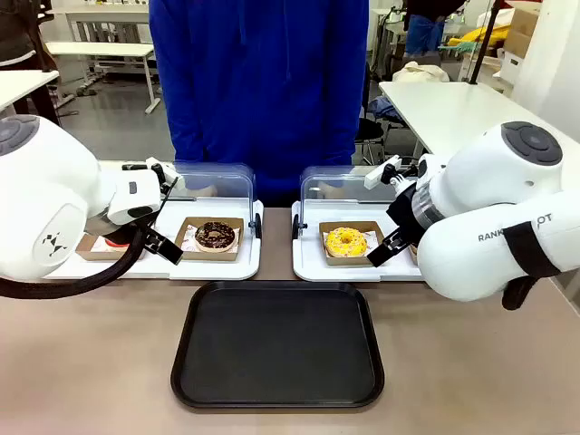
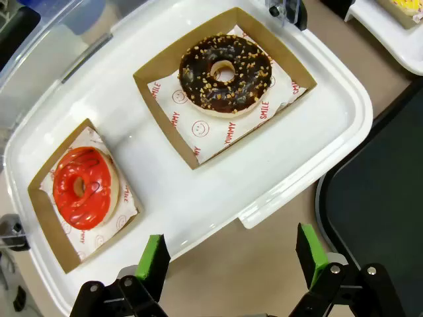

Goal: Move the third donut from the left to the tray.
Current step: Pick up the Paper togo box containing the Donut indicated by the person and place it on the Handle tray.

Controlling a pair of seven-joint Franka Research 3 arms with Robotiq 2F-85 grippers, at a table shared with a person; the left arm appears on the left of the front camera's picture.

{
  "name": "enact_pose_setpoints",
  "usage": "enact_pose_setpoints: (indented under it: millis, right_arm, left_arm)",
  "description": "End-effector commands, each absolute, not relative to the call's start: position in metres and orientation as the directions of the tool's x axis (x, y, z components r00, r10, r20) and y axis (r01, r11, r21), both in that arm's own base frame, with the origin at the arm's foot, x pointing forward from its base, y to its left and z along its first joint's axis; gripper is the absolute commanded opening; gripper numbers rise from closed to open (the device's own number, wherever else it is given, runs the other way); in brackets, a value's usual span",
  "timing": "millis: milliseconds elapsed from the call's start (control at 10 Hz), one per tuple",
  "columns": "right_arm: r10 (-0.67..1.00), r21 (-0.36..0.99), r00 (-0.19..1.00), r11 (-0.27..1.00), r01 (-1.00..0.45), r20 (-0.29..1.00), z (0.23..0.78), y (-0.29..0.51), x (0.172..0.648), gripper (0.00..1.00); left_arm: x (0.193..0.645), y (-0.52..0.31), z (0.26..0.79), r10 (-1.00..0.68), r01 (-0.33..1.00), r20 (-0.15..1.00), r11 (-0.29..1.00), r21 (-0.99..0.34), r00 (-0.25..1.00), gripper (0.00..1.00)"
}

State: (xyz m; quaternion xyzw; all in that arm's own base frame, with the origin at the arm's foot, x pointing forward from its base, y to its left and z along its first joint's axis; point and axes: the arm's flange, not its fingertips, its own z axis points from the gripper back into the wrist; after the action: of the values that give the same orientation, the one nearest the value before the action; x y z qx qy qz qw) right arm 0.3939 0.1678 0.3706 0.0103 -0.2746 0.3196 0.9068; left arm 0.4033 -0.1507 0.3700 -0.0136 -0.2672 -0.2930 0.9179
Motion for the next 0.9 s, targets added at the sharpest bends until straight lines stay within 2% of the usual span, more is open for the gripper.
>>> enact_pose_setpoints:
  millis: [0,800]
  right_arm:
    - [0.574,-0.157,0.645,0.796,-0.585,0.505,0.3707,0.1678,0.3939,1.00]
    - [0.574,-0.157,0.645,0.796,-0.585,0.505,0.3707,0.1678,0.3939,1.00]
  left_arm:
    - [0.4033,-0.1508,0.3702,-0.531,0.545,0.499,0.828,0.132,0.685,1.00]
    - [0.4033,-0.1508,0.3702,-0.531,0.545,0.499,0.828,0.132,0.685,1.00]
